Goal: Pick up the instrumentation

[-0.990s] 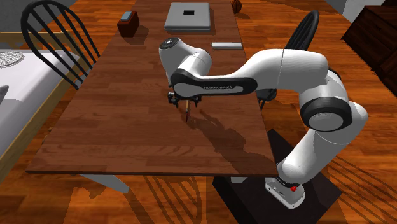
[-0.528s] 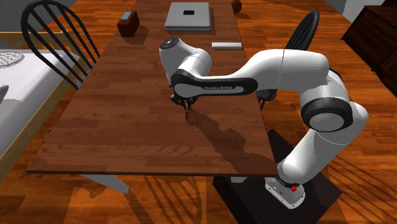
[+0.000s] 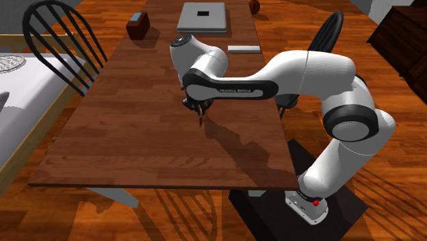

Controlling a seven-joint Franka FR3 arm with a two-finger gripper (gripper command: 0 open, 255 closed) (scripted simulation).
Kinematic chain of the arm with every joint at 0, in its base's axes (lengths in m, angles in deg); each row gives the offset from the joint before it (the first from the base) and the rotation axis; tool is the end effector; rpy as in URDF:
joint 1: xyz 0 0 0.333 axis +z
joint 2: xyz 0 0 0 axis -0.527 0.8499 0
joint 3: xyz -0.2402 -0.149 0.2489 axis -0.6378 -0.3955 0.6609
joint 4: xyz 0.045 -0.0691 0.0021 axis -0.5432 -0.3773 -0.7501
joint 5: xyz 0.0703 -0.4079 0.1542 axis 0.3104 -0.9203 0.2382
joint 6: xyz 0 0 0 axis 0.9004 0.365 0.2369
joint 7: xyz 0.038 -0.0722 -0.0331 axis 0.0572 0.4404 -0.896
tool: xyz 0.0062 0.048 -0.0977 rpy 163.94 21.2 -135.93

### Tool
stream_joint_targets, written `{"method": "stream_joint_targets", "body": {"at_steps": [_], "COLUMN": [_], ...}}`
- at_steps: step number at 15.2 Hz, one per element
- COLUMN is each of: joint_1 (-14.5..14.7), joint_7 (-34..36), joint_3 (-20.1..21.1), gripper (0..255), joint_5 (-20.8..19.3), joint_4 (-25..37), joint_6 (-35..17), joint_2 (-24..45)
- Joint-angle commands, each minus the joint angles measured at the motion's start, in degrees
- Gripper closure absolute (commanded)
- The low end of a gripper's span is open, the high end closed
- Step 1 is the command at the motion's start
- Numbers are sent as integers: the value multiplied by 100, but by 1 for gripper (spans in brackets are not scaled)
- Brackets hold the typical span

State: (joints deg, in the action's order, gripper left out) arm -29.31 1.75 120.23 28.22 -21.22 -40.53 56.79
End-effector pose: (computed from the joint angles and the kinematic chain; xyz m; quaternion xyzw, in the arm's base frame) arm 0.5521 0.3367 0.5905 0.9548 -0.2912 -0.0039 0.0592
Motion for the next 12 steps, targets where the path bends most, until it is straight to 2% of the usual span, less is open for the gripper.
{"method": "stream_joint_targets", "body": {"at_steps": [1, 10, 12], "joint_1": [16, 106, 108], "joint_7": [-2, -3, -2], "joint_3": [8, 38, 38], "gripper": [255, 255, 255], "joint_5": [-7, -88, -90], "joint_4": [194, 1079, 1095], "joint_6": [180, 932, 945], "joint_2": [19, 177, 181]}}
